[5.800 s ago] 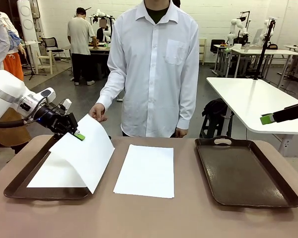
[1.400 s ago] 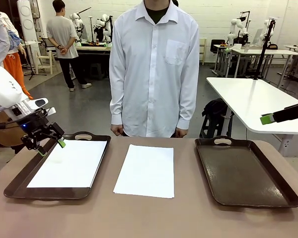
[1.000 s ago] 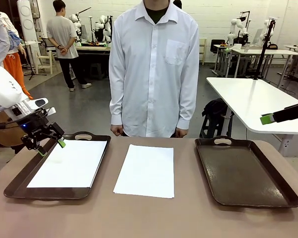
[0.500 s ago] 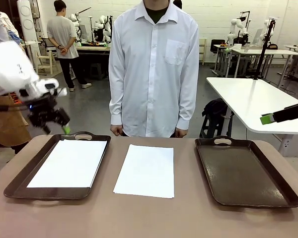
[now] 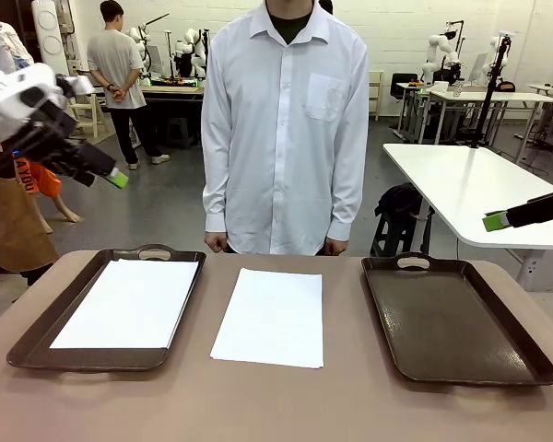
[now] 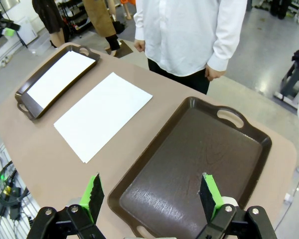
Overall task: Sort the A4 documents.
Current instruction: Receive the A4 Paper.
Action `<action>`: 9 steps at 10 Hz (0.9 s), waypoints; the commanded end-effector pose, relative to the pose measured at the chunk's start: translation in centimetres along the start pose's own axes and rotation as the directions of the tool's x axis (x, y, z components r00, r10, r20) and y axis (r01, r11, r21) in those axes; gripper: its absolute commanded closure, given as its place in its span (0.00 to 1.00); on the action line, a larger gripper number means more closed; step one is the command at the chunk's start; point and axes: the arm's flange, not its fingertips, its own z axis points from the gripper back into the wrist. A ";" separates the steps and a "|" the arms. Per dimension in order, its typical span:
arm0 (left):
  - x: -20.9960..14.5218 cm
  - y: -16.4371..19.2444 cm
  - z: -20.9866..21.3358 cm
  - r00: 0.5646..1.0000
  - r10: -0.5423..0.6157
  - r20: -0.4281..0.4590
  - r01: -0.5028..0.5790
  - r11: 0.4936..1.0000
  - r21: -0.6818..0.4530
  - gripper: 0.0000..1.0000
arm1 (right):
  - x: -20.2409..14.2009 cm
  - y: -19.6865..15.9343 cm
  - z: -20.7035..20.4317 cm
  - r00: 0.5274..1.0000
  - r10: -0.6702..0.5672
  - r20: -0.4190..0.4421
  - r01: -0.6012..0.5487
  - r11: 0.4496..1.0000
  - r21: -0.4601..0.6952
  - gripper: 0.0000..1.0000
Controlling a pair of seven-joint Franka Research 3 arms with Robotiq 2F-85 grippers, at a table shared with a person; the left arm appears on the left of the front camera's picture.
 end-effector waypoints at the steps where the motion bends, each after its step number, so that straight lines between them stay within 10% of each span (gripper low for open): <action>1: -3.7 0.8 1.1 0.992 -0.124 0.037 0.127 0.987 -0.099 0.00 | -0.1 -0.2 -0.2 1.000 -0.006 0.006 0.006 1.000 0.016 0.00; 4: -5.0 -1.0 3.5 0.925 -0.378 -0.042 0.370 0.919 -0.140 0.00 | -0.1 -0.2 -0.2 1.000 -0.006 0.006 0.006 1.000 0.016 0.00; 9: -4.0 -0.5 3.0 0.967 -0.255 -0.020 0.251 0.961 -0.115 0.00 | -0.1 -0.2 -0.2 1.000 -0.006 0.006 0.006 1.000 0.016 0.00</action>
